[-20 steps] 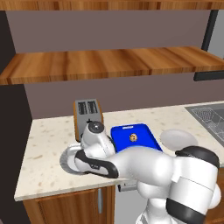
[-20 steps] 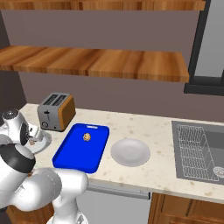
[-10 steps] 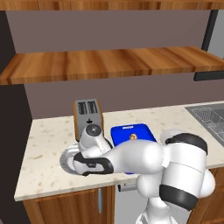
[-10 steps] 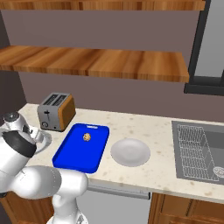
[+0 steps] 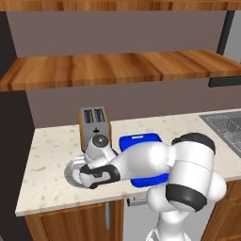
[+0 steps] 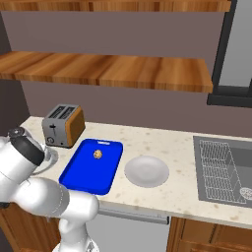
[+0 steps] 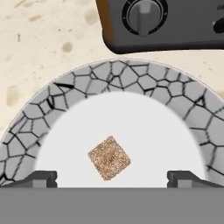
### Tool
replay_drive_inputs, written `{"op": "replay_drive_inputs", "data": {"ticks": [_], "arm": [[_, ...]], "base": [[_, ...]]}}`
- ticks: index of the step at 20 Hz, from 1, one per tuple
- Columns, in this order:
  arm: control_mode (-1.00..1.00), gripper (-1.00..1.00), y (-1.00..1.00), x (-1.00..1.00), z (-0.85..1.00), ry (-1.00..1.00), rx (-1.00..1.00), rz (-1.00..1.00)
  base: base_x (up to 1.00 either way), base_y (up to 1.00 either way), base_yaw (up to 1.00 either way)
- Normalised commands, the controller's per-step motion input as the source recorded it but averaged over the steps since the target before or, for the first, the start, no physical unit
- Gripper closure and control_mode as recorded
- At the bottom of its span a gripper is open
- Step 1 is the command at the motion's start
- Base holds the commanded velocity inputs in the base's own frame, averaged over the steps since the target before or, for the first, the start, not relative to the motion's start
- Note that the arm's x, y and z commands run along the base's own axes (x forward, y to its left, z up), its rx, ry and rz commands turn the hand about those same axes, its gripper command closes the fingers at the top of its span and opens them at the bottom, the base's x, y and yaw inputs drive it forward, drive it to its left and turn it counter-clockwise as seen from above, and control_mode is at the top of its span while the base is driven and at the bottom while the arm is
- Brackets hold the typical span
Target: Move the dessert items from the plates to the tray.
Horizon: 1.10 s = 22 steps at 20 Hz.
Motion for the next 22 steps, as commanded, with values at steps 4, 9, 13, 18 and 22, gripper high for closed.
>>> {"op": "replay_drive_inputs", "data": {"ticks": [4, 9, 13, 18, 22], "arm": [[-1.00, -1.00, 0.14, 0.11, -0.15, 0.00, 0.00, 0.00], [-1.00, -1.00, 0.19, 0.13, -0.17, 0.00, 0.00, 0.00], [-1.00, -1.00, 0.16, 0.16, -0.11, 0.00, 0.00, 0.00], [-1.00, 1.00, 0.05, 0.10, -0.07, 0.00, 0.00, 0.00], [-1.00, 1.00, 0.00, 0.00, 0.00, 0.00, 0.00, 0.00]], "base": [[0.00, 0.00, 0.00], [0.00, 0.00, 0.00], [0.00, 0.00, 0.00], [0.00, 0.00, 0.00], [0.00, 0.00, 0.00]]}}
